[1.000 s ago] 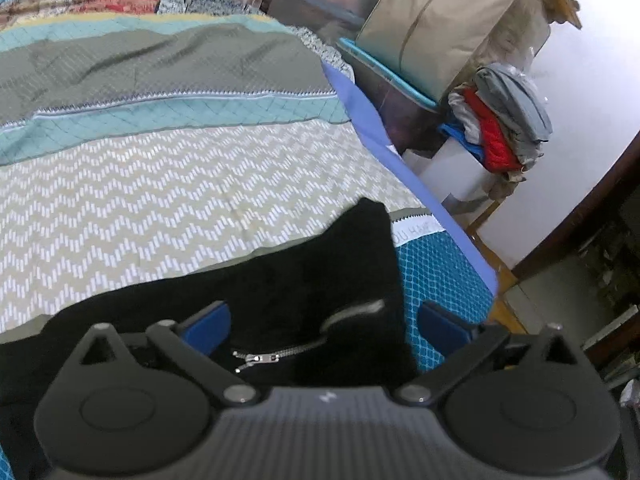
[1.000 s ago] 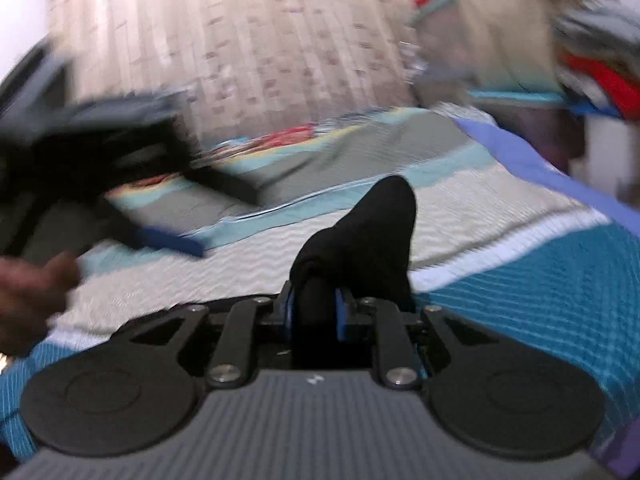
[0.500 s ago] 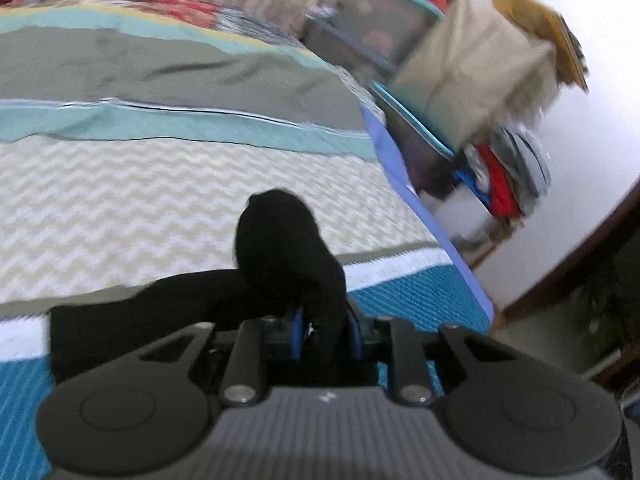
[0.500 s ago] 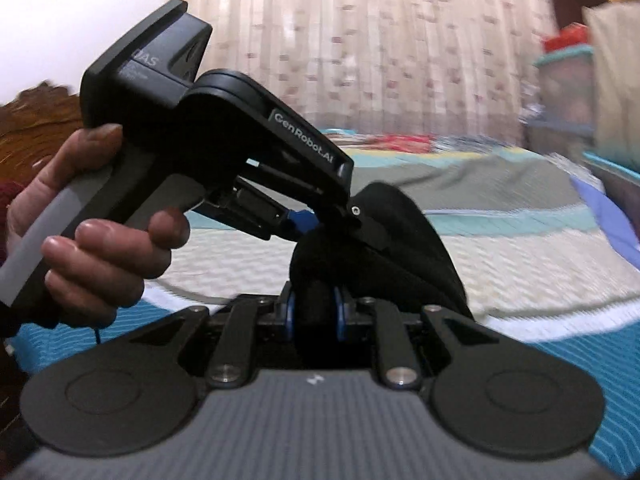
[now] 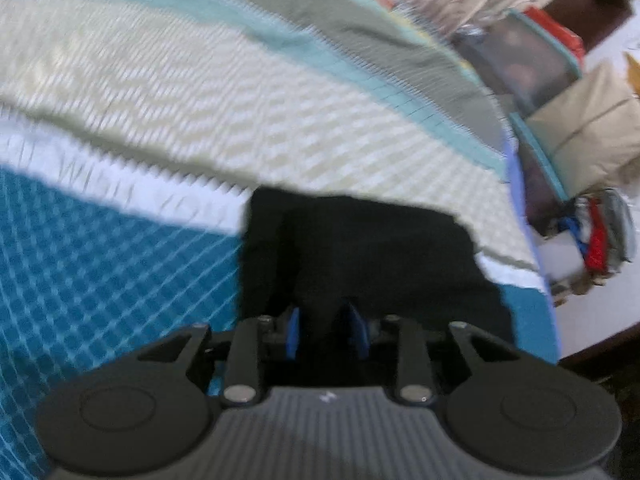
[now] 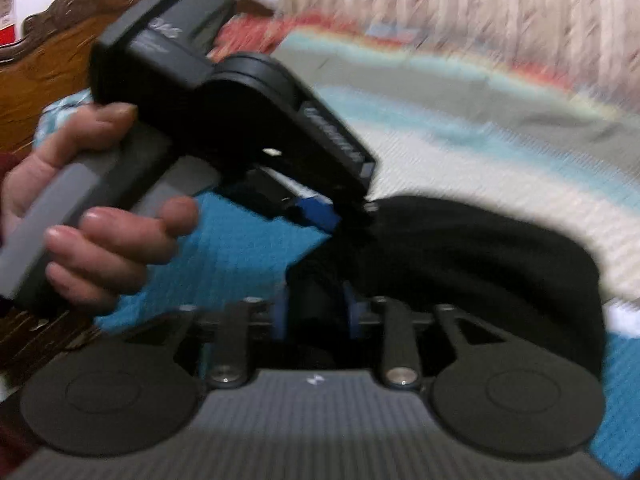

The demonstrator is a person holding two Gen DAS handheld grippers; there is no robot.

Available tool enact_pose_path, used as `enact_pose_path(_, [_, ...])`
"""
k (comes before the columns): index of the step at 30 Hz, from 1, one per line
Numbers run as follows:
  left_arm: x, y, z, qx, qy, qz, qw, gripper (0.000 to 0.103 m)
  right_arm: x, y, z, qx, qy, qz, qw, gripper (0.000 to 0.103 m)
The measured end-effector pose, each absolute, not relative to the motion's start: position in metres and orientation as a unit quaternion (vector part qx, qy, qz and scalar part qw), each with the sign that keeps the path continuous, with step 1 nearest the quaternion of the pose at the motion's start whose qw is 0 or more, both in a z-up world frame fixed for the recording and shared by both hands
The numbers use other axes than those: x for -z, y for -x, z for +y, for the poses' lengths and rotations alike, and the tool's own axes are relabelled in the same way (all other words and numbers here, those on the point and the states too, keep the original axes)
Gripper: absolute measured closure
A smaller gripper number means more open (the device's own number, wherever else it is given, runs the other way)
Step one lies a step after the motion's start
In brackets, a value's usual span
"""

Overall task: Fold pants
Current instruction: 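Fold the pants end over with the right gripper while the left gripper holds the bundle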

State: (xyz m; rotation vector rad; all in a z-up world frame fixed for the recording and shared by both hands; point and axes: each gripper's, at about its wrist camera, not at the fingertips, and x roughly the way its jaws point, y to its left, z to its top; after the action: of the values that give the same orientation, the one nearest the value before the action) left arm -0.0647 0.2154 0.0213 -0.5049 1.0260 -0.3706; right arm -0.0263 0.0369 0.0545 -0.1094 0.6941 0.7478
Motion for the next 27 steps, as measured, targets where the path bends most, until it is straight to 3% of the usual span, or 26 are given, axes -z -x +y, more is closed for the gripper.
enact_pose_path(5, [-0.017, 0.07, 0.216, 0.167, 0.231, 0.472, 0.834, 0.059, -0.086, 0.04, -0.01, -0.42, -0.05, 0.316, 0.849, 0.053])
enact_pose_path(8, [-0.02, 0.069, 0.215, 0.161, 0.226, 0.47, 0.838, 0.051, -0.106, 0.058, -0.049, -0.381, -0.081, 0.269, 0.881, 0.055])
enact_pose_path(10, [-0.02, 0.071, 0.217, 0.161, 0.227, 0.47, 0.838, 0.051, -0.109, 0.057, -0.073, -0.327, -0.084, 0.26, 0.905, 0.057])
enact_pose_path(14, [-0.017, 0.071, 0.217, 0.16, 0.228, 0.47, 0.837, 0.049, -0.075, 0.043, -0.106, -0.228, -0.117, 0.333, 0.907, 0.079])
enact_pose_path(16, [-0.015, 0.07, 0.216, 0.158, 0.229, 0.474, 0.836, 0.047, -0.037, 0.039, -0.102, -0.23, -0.138, 0.425, 0.865, 0.078])
enact_pose_path(17, [-0.015, 0.07, 0.216, 0.157, 0.227, 0.475, 0.835, 0.045, -0.027, 0.05, -0.099, -0.236, -0.146, 0.433, 0.858, 0.078])
enact_pose_path(27, [-0.02, 0.075, 0.218, 0.143, 0.225, 0.477, 0.838, 0.036, -0.045, 0.067, -0.099, -0.256, -0.14, 0.39, 0.873, 0.077])
